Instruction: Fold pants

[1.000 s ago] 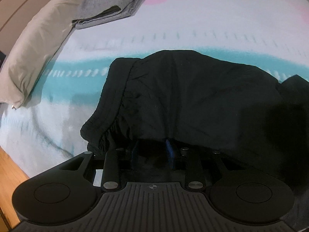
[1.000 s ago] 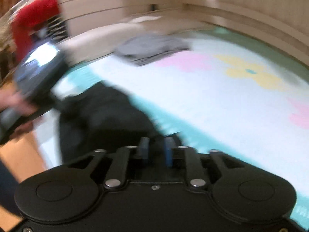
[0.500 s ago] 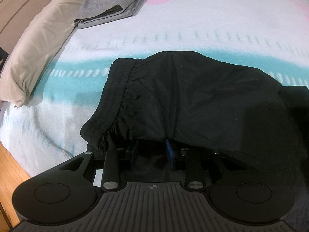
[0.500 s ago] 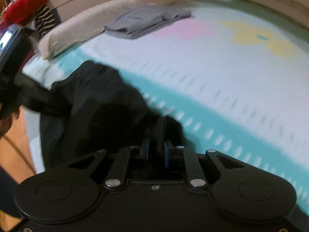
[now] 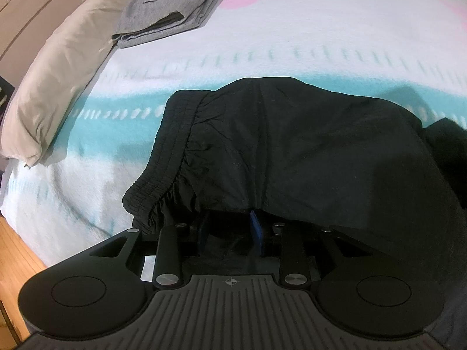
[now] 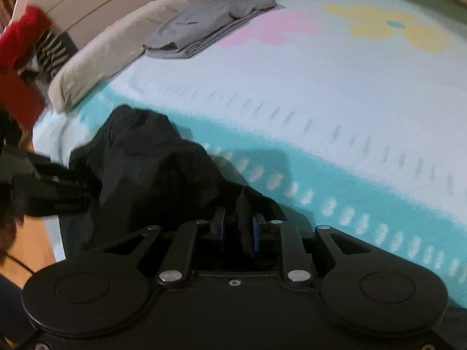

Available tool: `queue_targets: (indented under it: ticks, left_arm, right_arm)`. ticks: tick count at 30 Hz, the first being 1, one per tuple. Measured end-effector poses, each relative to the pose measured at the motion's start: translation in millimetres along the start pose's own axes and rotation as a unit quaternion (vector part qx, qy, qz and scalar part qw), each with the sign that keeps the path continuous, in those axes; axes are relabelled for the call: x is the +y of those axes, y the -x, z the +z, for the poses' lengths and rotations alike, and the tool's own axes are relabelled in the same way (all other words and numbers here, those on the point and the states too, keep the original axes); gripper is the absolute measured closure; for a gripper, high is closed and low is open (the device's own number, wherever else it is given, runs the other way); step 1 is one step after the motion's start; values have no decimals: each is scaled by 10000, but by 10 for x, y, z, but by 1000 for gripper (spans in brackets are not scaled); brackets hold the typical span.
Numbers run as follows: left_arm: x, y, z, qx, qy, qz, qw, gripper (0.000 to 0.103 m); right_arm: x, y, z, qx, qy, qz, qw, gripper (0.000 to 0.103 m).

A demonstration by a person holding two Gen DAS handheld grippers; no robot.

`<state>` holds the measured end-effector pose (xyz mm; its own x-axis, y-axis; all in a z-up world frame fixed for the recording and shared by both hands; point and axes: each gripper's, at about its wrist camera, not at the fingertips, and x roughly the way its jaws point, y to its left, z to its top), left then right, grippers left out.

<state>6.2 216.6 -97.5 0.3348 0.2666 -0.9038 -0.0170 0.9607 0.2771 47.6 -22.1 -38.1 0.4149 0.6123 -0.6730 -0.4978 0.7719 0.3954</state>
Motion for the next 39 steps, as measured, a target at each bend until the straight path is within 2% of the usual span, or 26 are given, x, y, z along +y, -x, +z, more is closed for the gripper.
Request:
queue_targets:
  ticks: [1,4,7,10,13,16,17,19,22,26,28,30,33,39]
  left_arm:
    - [6,1,-3,-3,24,-9,10000,73]
    - [15,2,-5,-9,54,-11,10000,73]
    - [3,2,-12,-34,25,23,10000,73]
    - [-25,8,-21,-58,-16,68,10000,73]
    - [-41,19,-33,-86,-66,74,9999,73]
    - [12,31,-22,-63,2,-48,10000,73]
    - [45,34,-13,-49,55,-104,9999,73]
    - [111,25,1,-21,173,-184,9997,73]
    - [163,19,12,-10,241,-219,9995,73]
    - [201,11,17,-98,206,-39,9997,73]
    - [235,-16,12,-145,220,67,9996,73]
    - [278,-24,14,-167,261,22,9995,73]
    - [280,-18,35,-158,319,51,9994,73]
    - [247,-10,53,-134,361,158,9991,73]
  right_arm:
    - [2,-8,22,-28,-14,-28,10000,98]
    - [-28,82,160,-390,105,-591,9974,98]
    - [-232,153,348,-685,-263,-878,9934,98]
    - [-400,78,461,-724,-454,-827,9929,99]
    - [-416,-170,472,-455,-291,-1011,9934,99]
    - [-338,-369,394,-154,27,-1203,9926,91]
    - [-306,-354,396,-228,124,-1278,9915,75]
    - [-247,-228,395,-402,242,-1536,9870,56]
    - [-159,141,326,-896,300,-1548,9834,54]
    - [76,525,30,-859,728,-1039,9882,52]
    - [256,640,-227,-680,1144,-901,9870,52]
    - [416,733,-542,-482,1513,-762,9844,52]
    - [523,860,-917,-270,1753,-531,9827,52]
    - [736,980,-1404,-175,2486,-562,9668,54]
